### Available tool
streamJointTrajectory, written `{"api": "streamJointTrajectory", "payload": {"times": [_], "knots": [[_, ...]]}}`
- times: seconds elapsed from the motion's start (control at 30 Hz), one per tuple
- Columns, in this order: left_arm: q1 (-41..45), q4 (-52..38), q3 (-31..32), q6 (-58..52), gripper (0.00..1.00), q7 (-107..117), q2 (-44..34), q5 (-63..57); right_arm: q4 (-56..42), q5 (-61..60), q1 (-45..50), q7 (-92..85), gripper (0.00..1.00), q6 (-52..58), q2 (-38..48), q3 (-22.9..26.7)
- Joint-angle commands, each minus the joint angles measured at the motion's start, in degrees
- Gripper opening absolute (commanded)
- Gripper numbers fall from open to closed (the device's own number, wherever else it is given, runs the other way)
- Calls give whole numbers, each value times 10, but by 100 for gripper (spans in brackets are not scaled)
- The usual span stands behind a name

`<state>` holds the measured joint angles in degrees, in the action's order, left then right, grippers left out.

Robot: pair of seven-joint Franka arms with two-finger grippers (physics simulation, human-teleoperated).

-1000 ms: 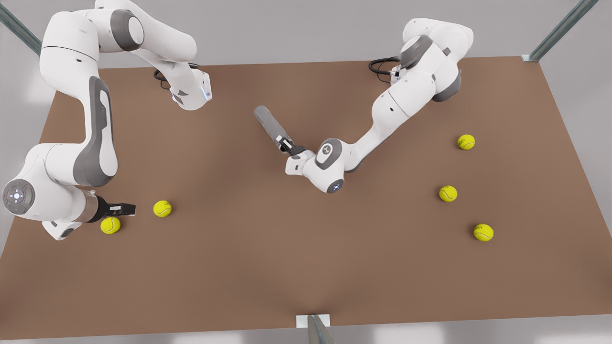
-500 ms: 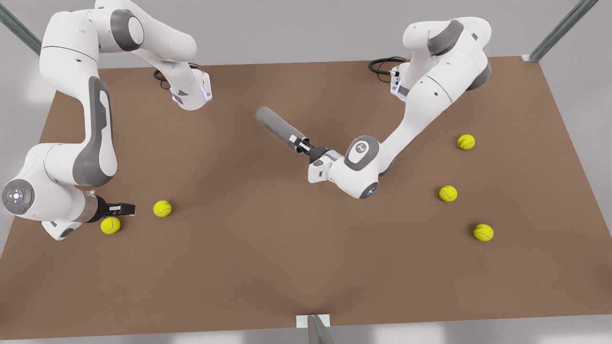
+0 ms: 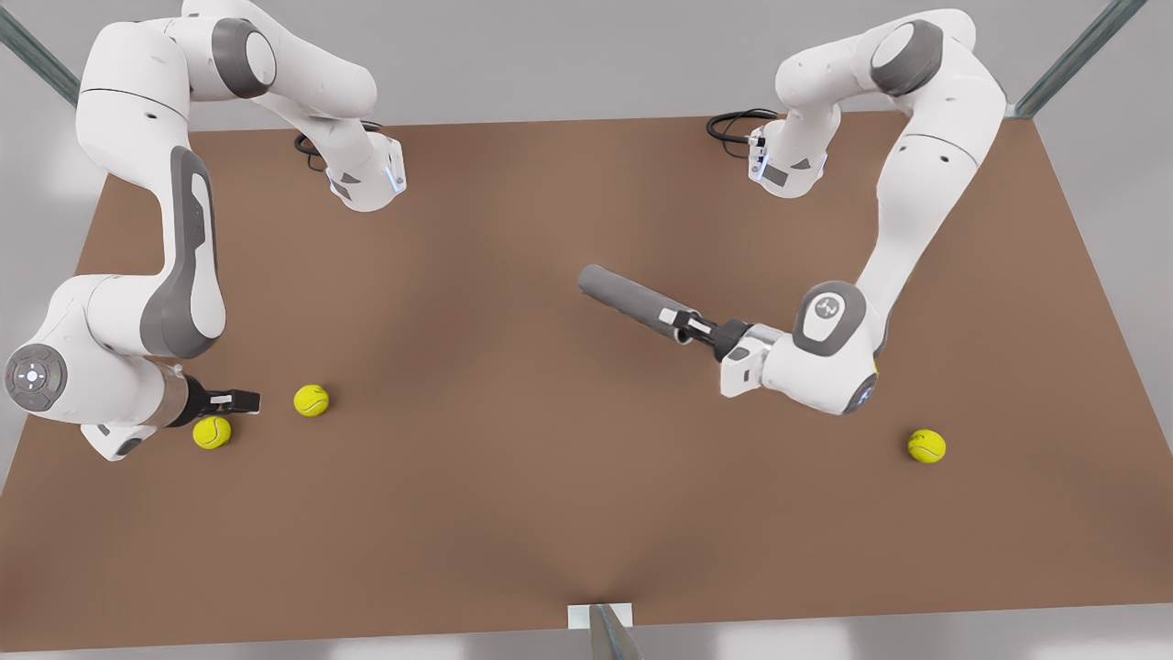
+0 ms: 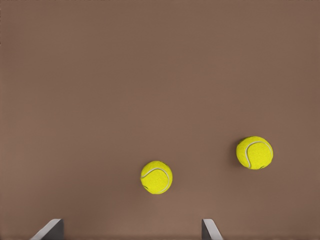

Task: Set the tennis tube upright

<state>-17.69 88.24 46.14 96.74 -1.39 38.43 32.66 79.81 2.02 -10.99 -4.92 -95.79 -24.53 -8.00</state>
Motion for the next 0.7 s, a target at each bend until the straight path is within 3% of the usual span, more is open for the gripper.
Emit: {"api": "streamJointTrajectory", "payload": {"times": [0.0,0.2,0.4,0.67], "knots": [[-5,0,0,-1,21,0,-2,-26,0,0,1,-1,100,0,1,0],[-59,-3,0,-29,21,2,-45,-81,-34,1,-6,-2,100,-100,-3,-18],[-89,-6,-1,-33,21,33,-96,-143,-33,29,-11,3,100,-87,5,-12],[-111,-7,-2,-59,21,82,-165,-197,-45,77,2,1,100,-160,-13,-15]]}}
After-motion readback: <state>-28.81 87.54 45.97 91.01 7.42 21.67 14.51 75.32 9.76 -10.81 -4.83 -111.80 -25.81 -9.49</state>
